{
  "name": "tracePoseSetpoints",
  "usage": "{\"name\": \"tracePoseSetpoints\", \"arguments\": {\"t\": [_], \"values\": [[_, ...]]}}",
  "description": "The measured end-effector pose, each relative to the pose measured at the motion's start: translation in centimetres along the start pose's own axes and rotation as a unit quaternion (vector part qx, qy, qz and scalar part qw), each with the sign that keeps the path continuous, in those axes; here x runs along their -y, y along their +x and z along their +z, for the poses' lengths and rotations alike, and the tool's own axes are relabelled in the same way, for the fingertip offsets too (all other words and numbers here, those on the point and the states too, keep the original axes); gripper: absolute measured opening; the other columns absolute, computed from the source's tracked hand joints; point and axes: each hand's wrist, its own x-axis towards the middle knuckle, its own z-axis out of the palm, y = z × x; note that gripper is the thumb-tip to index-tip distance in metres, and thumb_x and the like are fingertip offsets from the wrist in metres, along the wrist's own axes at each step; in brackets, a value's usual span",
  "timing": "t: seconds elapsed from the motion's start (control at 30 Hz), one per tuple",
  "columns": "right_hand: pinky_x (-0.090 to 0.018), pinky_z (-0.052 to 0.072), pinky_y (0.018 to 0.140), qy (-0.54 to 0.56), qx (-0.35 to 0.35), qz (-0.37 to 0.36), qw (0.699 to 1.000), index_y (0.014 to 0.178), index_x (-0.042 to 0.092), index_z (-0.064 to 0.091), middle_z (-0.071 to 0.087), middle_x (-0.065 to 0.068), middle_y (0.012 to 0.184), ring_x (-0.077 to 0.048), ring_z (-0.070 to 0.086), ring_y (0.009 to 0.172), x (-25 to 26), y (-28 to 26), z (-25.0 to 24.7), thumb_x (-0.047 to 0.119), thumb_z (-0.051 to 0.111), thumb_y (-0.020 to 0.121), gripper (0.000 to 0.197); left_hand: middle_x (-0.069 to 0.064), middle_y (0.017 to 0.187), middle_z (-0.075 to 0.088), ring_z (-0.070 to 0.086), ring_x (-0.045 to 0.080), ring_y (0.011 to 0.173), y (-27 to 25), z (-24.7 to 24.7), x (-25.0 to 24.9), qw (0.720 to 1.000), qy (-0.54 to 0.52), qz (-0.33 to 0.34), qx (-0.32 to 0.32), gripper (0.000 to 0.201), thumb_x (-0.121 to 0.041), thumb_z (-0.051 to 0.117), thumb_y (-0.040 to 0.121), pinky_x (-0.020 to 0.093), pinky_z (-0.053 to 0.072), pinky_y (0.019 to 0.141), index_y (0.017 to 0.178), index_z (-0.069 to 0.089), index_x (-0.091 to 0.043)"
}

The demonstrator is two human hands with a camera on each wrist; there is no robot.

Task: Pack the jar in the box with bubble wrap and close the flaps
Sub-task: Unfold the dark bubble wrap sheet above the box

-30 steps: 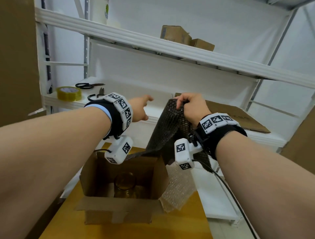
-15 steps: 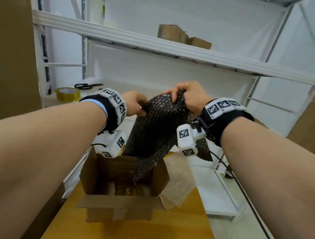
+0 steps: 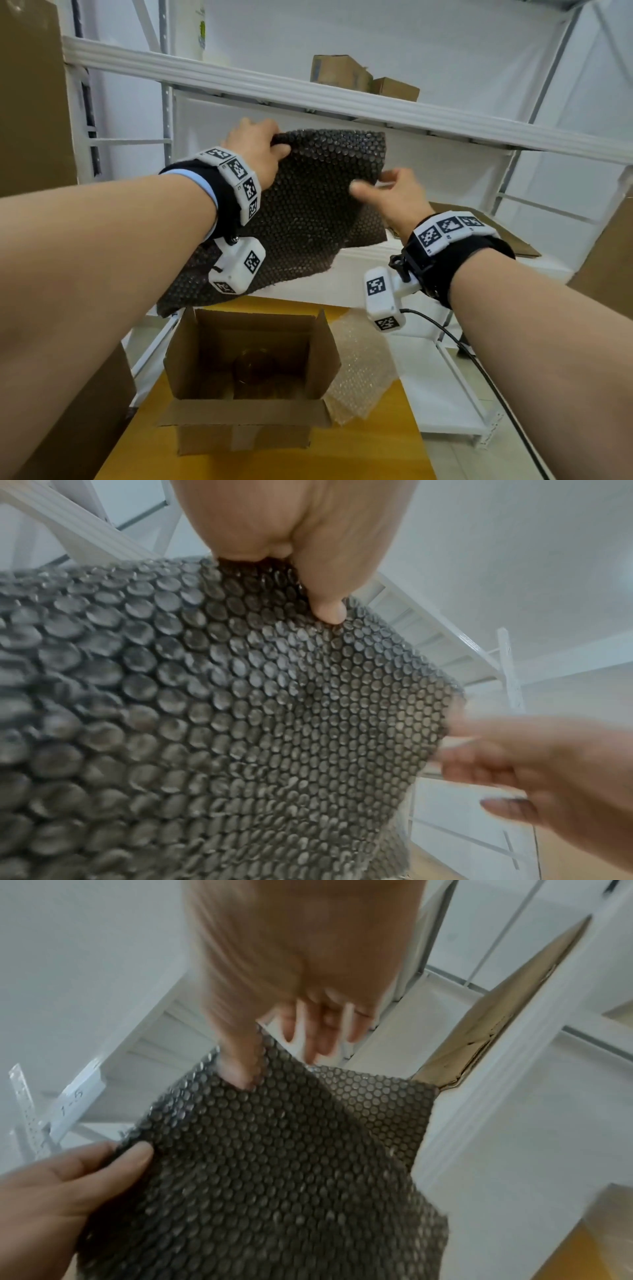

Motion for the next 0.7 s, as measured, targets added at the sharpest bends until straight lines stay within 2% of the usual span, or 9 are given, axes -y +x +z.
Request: {"name": "tracePoseSetpoints", "arguments": {"t": [0.07,0.17,0.23,0.3,0.37,0.47,0.57,0.63,0.7], "values": [[-0.042,0.053,0.092,-0.026,0.025,0.023,0.999,0.124,0.012,0.057,0.065,-0.002,0.111,-0.022,0.064,0.104,-0.5,0.2,0.7,0.03,0.076,0.083,0.049,0.014,0.102,0.057,0.057,0.033,0.094,-0.3,-0.2,0.2,0.998,-0.055,0.014,0.016,0.029,-0.038,0.049,0.096,0.039,0.045,0.079,0.107,0.058,-0.012],[-0.036,0.06,0.073,0.032,0.022,0.04,0.998,0.124,0.013,0.059,0.063,-0.004,0.115,-0.024,0.064,0.104,-0.3,0.3,1.1,0.022,0.061,0.096,0.029,0.009,0.086,0.055,0.057,0.03,0.086,-1.3,-0.4,0.5,0.994,-0.096,0.026,0.043,0.031,-0.035,0.047,0.098,0.03,0.037,0.07,0.103,0.058,-0.007],[-0.036,0.062,0.069,0.099,0.006,0.049,0.994,0.125,0.014,0.054,0.057,-0.002,0.124,-0.022,0.06,0.105,0.2,0.1,1.3,0.022,0.052,0.101,0.026,0.006,0.085,0.056,0.059,0.03,0.087,-1.7,-0.5,0.6,0.992,-0.098,0.037,0.068,0.032,-0.042,0.049,0.096,0.03,0.039,0.072,0.1,0.059,-0.012],[-0.042,0.062,0.073,0.139,-0.006,0.043,0.989,0.118,0.017,0.051,0.055,-0.002,0.124,-0.022,0.059,0.104,0.7,0.1,1.4,0.022,0.047,0.102,0.017,-0.001,0.087,0.059,0.059,0.02,0.084,-2.0,-0.9,0.7,0.987,-0.105,0.036,0.115,0.032,-0.051,0.061,0.086,0.029,0.041,0.075,0.099,0.057,-0.022],[-0.046,0.061,0.077,0.126,-0.013,0.022,0.992,0.115,0.016,0.052,0.058,-0.005,0.12,-0.025,0.061,0.105,0.8,0.2,1.5,0.021,0.048,0.101,0.015,-0.002,0.095,0.063,0.06,0.019,0.09,-2.0,-1.3,0.8,0.981,-0.118,0.03,0.154,0.038,-0.043,0.075,0.076,0.031,0.045,0.083,0.103,0.058,-0.023],[-0.048,0.056,0.088,-0.008,-0.065,-0.021,0.998,0.12,0.016,0.051,0.061,-0.006,0.114,-0.026,0.063,0.102,0.7,0.3,1.3,0.024,0.057,0.095,0.027,0.003,0.101,0.067,0.063,0.026,0.101,-1.9,-1.7,1.1,0.983,-0.112,0.007,0.143,0.04,-0.022,0.081,0.073,0.042,0.048,0.095,0.108,0.063,-0.017],[-0.042,0.038,0.109,-0.141,-0.114,-0.13,0.975,0.134,0.023,0.039,0.043,-0.008,0.135,-0.026,0.045,0.124,1.6,-0.2,1.0,0.031,0.074,0.077,0.067,0.006,0.101,0.069,0.064,0.027,0.099,-2.1,-1.6,0.7,0.988,-0.08,0.004,0.135,0.041,-0.017,0.082,0.071,0.041,0.05,0.091,0.109,0.066,-0.013],[-0.044,0.021,0.118,-0.271,-0.087,-0.241,0.928,0.145,0.027,0.03,0.028,-0.008,0.148,-0.028,0.026,0.139,3.1,-1.0,1.4,0.049,0.08,0.066,0.096,0.006,0.101,0.069,0.064,0.028,0.097,-2.3,-1.5,0.0,0.989,-0.059,0.022,0.134,0.042,-0.019,0.082,0.07,0.036,0.05,0.084,0.109,0.066,-0.014],[-0.05,0.004,0.121,-0.391,-0.052,-0.308,0.866,0.15,0.029,0.022,0.018,-0.007,0.157,-0.03,0.009,0.148,3.9,-1.3,2.2,0.057,0.08,0.061,0.11,0.007,0.099,0.068,0.063,0.028,0.095,-2.5,-1.3,-1.0,0.989,-0.037,0.053,0.134,0.042,-0.02,0.082,0.07,0.034,0.048,0.079,0.108,0.065,-0.014]]}}
